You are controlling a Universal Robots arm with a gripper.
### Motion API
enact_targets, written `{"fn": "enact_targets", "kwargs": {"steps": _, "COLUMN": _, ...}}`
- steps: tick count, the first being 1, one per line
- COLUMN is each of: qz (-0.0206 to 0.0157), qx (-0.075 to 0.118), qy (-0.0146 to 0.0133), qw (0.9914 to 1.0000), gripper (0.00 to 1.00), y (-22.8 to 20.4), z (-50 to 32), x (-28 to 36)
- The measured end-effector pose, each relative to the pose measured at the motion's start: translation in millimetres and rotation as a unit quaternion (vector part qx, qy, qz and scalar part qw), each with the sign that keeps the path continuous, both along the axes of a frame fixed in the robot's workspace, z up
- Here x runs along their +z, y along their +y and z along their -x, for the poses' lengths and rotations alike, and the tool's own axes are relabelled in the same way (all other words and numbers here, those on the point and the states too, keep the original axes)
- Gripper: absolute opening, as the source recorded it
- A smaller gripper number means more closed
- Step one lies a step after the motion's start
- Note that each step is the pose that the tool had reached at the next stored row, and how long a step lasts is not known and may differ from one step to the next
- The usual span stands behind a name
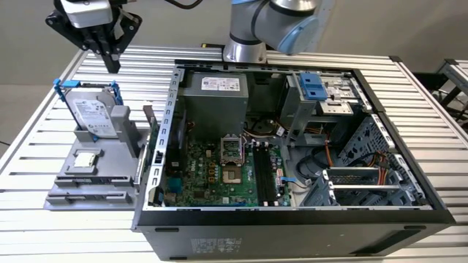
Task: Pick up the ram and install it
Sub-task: 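Reach for the ram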
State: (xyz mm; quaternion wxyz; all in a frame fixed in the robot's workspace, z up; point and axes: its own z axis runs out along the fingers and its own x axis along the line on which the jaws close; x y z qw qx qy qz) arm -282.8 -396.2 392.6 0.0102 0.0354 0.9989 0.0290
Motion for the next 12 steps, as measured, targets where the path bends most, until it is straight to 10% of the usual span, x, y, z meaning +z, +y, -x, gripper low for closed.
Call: {"fn": "enact_targets", "kwargs": {"steps": 12, "qz": 0.0001, "qx": 0.0, "qy": 0.0, "qw": 1.0, "gripper": 0.0, "y": 0.7, "z": 26.2, "x": 0.0}}
